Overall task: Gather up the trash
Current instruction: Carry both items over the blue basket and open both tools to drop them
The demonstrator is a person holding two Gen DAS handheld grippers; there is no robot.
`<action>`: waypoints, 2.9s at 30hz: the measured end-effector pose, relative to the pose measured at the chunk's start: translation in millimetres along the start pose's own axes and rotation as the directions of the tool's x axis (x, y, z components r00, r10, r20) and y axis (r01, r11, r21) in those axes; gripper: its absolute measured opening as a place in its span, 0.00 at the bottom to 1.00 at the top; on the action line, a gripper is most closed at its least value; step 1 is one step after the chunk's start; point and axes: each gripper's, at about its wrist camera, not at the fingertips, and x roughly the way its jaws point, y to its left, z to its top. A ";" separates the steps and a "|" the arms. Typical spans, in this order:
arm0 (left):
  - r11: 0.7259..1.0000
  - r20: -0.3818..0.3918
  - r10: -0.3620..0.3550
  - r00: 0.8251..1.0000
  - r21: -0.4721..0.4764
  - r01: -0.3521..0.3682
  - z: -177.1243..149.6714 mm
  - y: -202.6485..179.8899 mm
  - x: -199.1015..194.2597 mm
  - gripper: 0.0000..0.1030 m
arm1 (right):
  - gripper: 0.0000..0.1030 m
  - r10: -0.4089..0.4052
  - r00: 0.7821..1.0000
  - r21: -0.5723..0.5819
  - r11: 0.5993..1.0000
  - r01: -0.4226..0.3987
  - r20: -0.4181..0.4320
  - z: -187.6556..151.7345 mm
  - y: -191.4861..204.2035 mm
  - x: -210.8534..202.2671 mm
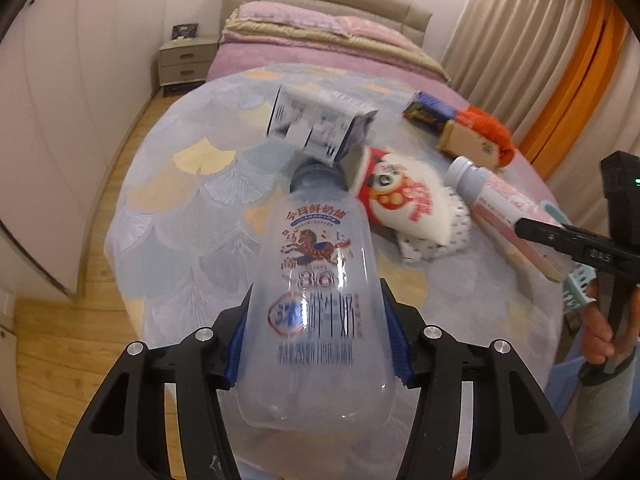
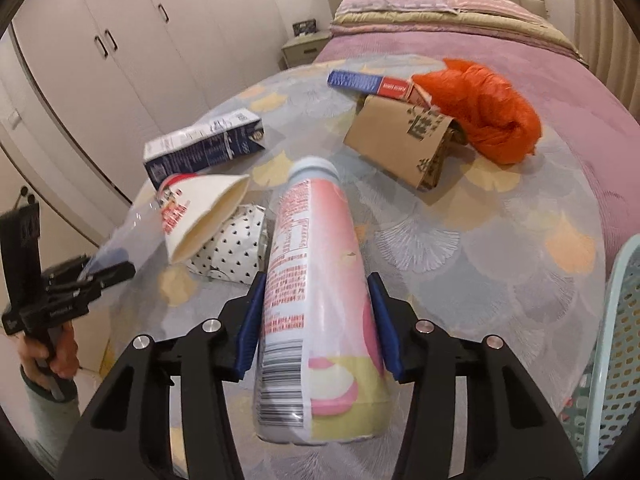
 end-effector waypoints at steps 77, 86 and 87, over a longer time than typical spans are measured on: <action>0.810 -0.177 -0.445 0.878 0.338 0.479 45.6 -409.2 162.3 0.62 | 0.50 -0.449 0.878 0.687 0.691 0.224 0.166 -125.5 -277.7 -173.9; 0.810 -0.119 -0.469 0.875 0.337 0.480 46.7 -387.3 130.7 0.62 | 0.58 -0.456 0.868 0.642 0.729 0.237 0.197 -116.3 -251.8 -178.9; 0.811 -0.108 -0.472 0.875 0.337 0.479 47.3 -383.1 125.4 0.62 | 0.58 -0.455 0.868 0.636 0.734 0.239 0.200 -114.4 -248.3 -179.1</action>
